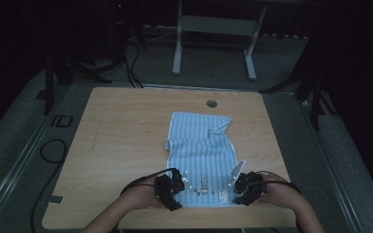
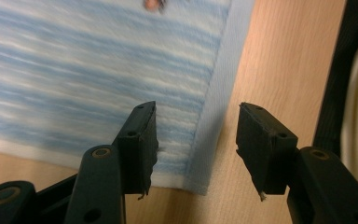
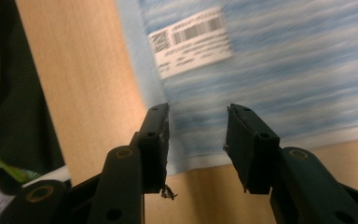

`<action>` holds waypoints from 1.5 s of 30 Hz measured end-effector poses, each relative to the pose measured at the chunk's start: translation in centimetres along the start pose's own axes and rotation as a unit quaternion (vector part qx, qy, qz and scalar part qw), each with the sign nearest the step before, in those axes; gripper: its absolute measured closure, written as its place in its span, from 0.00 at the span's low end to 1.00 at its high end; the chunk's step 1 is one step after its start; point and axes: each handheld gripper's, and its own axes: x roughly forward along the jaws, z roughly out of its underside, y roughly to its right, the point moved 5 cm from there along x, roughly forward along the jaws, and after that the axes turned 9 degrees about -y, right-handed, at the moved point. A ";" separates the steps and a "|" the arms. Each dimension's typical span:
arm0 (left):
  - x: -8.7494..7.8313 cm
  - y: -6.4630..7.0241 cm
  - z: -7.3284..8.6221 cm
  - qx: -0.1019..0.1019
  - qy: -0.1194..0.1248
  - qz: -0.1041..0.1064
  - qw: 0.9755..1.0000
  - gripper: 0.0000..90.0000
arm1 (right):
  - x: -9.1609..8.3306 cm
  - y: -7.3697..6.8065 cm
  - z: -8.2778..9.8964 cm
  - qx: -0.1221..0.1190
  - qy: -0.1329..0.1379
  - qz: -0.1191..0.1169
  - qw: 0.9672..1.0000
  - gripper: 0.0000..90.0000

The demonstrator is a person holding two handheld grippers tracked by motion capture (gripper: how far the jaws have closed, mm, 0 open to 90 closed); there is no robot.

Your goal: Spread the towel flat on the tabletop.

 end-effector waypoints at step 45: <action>-1.2 0.5 1.3 -0.013 0.022 -0.008 1.000 0.55 | -0.6 -0.3 -1.3 0.059 0.067 0.047 0.995 0.58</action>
